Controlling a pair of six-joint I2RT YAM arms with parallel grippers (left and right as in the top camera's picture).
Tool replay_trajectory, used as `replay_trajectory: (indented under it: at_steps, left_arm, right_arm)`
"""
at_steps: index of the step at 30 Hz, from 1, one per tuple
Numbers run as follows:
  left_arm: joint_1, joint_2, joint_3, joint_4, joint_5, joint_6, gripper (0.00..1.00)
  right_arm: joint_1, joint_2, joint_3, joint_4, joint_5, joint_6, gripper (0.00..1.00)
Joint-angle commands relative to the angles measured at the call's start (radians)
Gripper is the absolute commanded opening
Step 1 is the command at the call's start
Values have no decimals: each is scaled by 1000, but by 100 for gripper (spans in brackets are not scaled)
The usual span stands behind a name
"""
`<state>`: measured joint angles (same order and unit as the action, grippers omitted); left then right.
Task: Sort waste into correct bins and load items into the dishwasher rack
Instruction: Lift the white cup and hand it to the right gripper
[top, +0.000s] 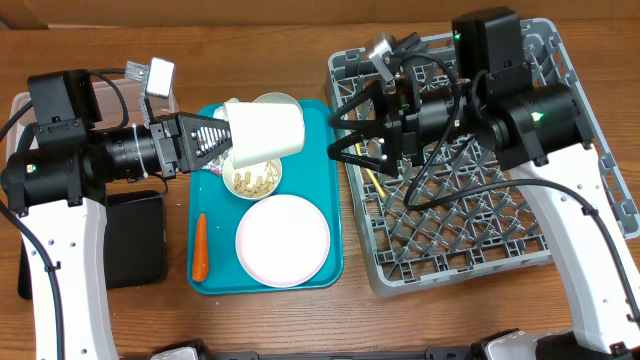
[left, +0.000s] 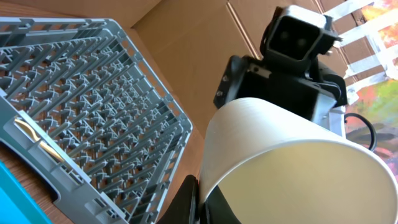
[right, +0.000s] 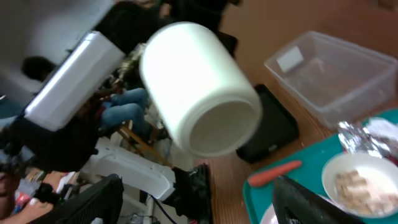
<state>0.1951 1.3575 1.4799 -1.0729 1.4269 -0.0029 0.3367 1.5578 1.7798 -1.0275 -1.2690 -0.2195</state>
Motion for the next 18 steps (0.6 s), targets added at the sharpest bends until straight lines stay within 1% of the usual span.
replay_trajectory:
  at_steps: [1, 5, 8, 12, 16, 18]
  left_arm:
    - [-37, 3, 13, 5, 36, 34, 4]
    - [-77, 3, 13, 25, 29, 34, 4]
    - [-96, 3, 13, 36, 30, 33, 4]
    - [-112, 3, 13, 42, 32, 34, 4]
    - [-126, 3, 13, 63, 66, 34, 4]
    - [-126, 3, 13, 64, 63, 34, 4]
  right_arm:
    - [22, -10, 5, 39, -97, -16, 80]
    - [30, -10, 5, 64, -93, -16, 80]
    - [30, -10, 5, 60, -54, -13, 80]
    - [30, -8, 5, 61, -49, -13, 80]
    - [30, 2, 5, 37, 40, -13, 80]
    - [30, 8, 5, 31, 41, -13, 80]
